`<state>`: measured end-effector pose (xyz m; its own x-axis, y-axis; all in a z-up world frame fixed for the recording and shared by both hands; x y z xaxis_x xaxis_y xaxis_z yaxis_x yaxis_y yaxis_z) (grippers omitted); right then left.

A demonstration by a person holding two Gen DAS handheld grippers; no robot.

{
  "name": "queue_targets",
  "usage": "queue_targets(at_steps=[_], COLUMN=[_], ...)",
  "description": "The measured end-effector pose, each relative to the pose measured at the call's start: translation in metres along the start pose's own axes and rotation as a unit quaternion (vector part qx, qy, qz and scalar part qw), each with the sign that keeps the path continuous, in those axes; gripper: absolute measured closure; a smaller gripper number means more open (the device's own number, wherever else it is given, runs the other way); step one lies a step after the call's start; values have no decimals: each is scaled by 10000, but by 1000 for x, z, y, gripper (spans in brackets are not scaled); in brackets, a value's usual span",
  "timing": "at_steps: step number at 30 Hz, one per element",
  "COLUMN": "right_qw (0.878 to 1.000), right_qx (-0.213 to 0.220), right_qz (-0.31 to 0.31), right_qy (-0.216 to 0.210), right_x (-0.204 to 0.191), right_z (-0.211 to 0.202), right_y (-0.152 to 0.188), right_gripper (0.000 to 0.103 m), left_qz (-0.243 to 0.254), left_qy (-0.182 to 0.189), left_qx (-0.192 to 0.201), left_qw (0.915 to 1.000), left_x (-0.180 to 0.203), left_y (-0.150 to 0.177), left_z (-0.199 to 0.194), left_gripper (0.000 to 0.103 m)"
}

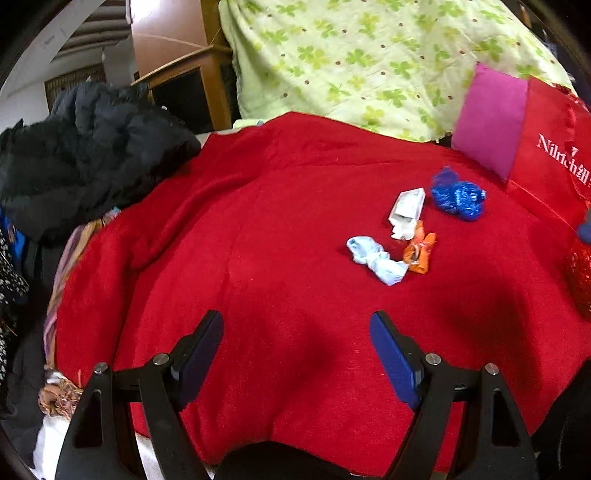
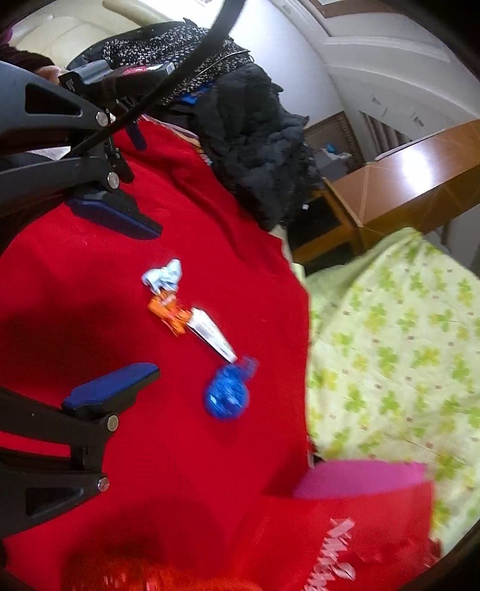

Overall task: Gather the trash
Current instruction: 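Bring both grippers back over the table toward the small wrappers, then grasp the white tissue with the left gripper while the right grasps the orange wrapper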

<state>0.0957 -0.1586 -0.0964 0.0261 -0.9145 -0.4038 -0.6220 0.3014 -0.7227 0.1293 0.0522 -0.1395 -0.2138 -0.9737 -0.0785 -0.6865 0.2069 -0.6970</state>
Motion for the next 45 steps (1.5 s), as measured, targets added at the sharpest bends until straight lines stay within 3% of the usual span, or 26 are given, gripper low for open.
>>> queue_targets(at_steps=[6, 13, 19, 23, 31, 35, 36, 38, 41, 45], right_qw=[9970, 9840, 9743, 9813, 9849, 9887, 9897, 9912, 9928, 9950], right_qx=[-639, -1333, -1733, -1462, -1188, -971, -915, -827, -695, -481], right_qz=[376, 1178, 1359, 1116, 1088, 999, 966, 929, 884, 831], right_qy=[-228, 112, 463, 569, 633, 555, 529, 455, 402, 282], right_x=[-5, 16, 22, 28, 78, 85, 85, 85, 84, 77], right_z=[86, 190, 239, 225, 166, 131, 122, 109, 93, 69], right_y=[-3, 3, 14, 12, 16, 14, 14, 14, 15, 17], right_gripper=[30, 31, 58, 69, 69, 69, 69, 69, 69, 69], left_qz=[-48, -218, -358, -422, -679, -880, -938, -1077, -1186, -956], left_qy=[98, 138, 236, 520, 1430, 1505, 1459, 1559, 1668, 1603], left_qx=[-107, -205, -291, -347, -801, -1181, -1256, -1373, -1516, -1196], left_qw=[9999, 9995, 9987, 9972, 9841, 9776, 9768, 9722, 9670, 9751], left_x=[-5, -24, -32, -23, 33, 56, 58, 62, 69, 77], left_y=[2, 2, -3, -14, -42, -44, -42, -40, -34, -38], left_z=[14, 26, 39, 53, 113, 150, 156, 167, 171, 137], left_gripper=[21, 21, 21, 21, 21, 22, 26, 67, 76, 77])
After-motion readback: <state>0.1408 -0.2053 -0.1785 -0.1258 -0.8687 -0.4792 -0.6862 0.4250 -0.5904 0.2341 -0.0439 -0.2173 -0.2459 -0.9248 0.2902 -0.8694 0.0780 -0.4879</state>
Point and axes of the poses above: each gripper's, at about its wrist camera, not at the fingertips, and z roughly the way its jaws point, x to its right, y to its underside, the point moved 7 cm from there along z, roughly the way its jaws point, and after that the axes turned 5 degrees about y, right-handed, at the moved point
